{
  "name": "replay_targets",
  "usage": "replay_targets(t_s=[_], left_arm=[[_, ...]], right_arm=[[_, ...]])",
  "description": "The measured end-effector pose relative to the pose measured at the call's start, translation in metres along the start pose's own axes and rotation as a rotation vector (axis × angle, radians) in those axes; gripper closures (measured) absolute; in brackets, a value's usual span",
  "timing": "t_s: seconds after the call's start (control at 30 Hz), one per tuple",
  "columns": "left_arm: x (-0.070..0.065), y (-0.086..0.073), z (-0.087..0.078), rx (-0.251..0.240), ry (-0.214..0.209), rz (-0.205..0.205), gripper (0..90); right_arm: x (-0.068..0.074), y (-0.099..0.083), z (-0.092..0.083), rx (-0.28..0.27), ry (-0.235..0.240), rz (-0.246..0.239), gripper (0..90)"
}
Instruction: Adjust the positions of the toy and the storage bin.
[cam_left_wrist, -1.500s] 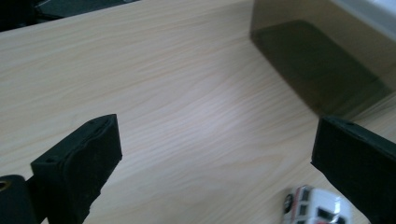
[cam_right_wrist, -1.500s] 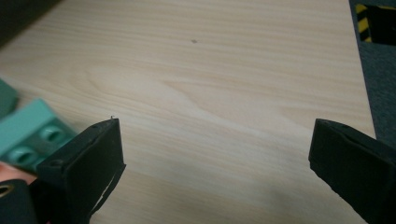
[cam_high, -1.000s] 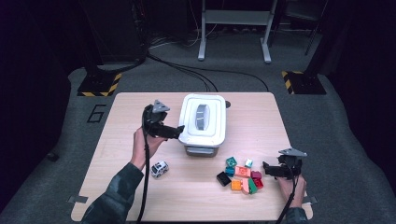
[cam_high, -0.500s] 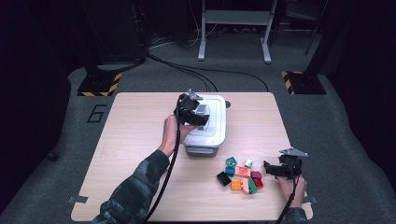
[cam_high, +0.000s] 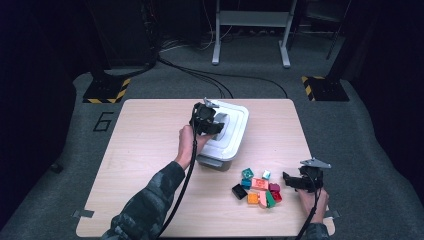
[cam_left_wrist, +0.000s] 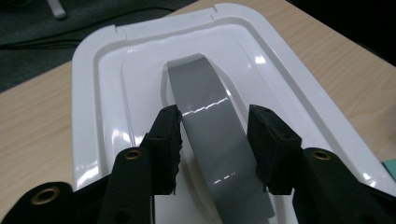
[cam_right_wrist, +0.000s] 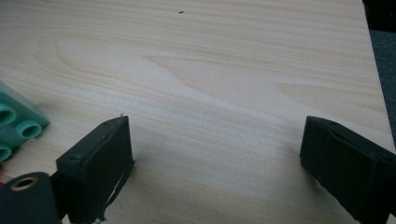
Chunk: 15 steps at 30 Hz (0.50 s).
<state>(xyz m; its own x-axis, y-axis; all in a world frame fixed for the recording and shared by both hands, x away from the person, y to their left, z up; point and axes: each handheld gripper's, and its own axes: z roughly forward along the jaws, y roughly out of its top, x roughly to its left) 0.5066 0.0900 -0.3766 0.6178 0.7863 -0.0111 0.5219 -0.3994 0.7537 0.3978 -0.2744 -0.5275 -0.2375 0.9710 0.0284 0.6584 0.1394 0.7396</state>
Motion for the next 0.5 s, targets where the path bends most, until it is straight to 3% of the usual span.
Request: replay_targets(t_s=[0.23, 0.5], left_arm=[[-0.0034, 0.0, -0.002, 0.022, 0.009, 0.019, 60.3], [-0.0029, -0.0059, -0.0097, 0.026, -0.069, 0.021, 65.9]], right_arm=[[-0.0001, -0.0001, -0.0003, -0.002, 0.003, -0.001, 9.7], [0.0002, -0.0002, -0.0003, 0.0, 0.005, -0.009, 9.8]])
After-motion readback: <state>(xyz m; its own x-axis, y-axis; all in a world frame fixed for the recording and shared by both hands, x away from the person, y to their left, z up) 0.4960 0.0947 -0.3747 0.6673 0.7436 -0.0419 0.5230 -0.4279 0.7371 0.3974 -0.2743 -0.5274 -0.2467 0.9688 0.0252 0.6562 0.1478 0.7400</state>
